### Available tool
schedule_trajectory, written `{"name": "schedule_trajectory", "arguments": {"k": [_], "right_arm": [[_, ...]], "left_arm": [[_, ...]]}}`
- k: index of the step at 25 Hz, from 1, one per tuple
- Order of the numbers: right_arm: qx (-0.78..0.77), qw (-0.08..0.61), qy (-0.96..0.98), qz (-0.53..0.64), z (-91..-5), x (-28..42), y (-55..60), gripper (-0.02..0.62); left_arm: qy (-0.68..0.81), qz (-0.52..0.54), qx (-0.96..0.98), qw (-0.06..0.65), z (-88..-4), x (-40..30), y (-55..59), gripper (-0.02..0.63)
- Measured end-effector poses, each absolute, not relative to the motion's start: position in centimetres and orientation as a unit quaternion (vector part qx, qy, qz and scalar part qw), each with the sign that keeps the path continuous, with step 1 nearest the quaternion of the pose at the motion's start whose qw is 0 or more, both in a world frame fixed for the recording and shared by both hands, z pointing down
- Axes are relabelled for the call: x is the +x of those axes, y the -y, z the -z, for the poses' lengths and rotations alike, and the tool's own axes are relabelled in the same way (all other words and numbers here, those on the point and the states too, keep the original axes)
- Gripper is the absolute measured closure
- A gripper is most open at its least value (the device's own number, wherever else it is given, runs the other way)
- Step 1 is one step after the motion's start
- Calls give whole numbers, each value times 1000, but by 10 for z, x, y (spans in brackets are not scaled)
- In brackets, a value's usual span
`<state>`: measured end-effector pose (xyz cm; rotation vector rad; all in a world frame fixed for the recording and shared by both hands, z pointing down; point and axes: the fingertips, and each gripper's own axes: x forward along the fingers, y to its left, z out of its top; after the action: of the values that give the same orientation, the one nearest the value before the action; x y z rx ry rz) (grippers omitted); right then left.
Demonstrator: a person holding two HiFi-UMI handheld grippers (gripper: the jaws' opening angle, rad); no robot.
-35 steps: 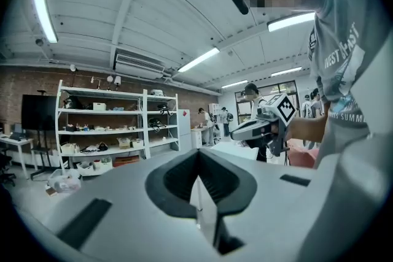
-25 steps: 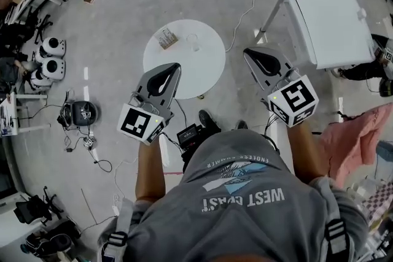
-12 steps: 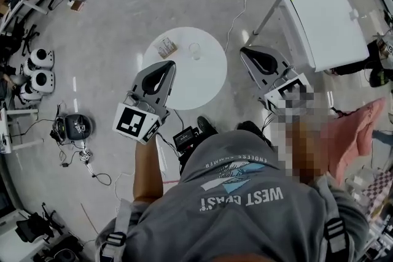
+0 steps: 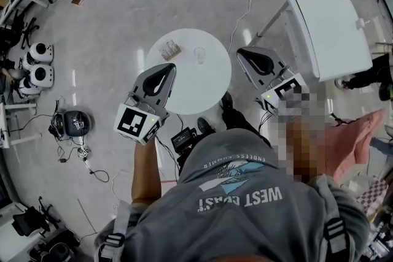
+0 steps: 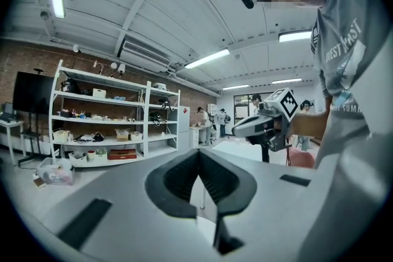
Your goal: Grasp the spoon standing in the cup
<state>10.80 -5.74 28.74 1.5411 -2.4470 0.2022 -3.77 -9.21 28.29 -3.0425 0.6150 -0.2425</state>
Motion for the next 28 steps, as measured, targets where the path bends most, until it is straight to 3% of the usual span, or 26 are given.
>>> {"name": "schedule_trajectory", "arguments": {"k": [15, 28], "right_arm": [[441, 157, 879, -86, -303, 110, 147, 592], [374, 244, 884, -140, -390, 89, 213, 591]], "left_arm": [[-282, 93, -955, -18, -271, -33, 138, 603], [-333, 112, -932, -87, -298, -56, 172, 603]]}}
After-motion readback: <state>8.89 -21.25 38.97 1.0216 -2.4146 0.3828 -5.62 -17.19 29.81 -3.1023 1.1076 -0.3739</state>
